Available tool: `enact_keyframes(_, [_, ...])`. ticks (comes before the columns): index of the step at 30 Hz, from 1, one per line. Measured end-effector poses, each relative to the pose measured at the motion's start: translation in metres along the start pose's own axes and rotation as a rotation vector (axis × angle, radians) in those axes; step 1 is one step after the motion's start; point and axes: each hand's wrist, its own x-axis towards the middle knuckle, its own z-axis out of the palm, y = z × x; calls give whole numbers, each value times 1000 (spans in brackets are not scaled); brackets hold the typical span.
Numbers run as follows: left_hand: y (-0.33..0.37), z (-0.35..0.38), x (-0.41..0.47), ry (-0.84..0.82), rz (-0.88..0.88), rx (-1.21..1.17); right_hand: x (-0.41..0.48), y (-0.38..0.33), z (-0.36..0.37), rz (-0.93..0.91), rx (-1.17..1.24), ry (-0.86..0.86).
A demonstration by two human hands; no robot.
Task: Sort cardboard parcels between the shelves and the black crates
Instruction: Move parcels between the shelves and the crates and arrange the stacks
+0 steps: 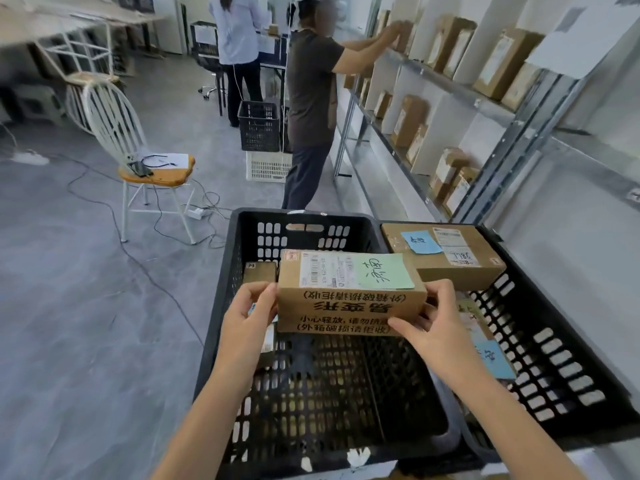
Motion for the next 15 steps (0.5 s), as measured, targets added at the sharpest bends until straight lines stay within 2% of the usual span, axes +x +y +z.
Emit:
enact_keyframes(7, [-5, -7, 0, -70, -101, -7, -6, -2, 20, -24, -6, 0])
enact_keyframes(11, [-3, -8, 5, -111, -167, -103, -3, -20, 25, 23, 42, -33])
enact_keyframes(15, [2, -14, 17, -83, -150, -119, 11, -40, 27, 99, 80, -95])
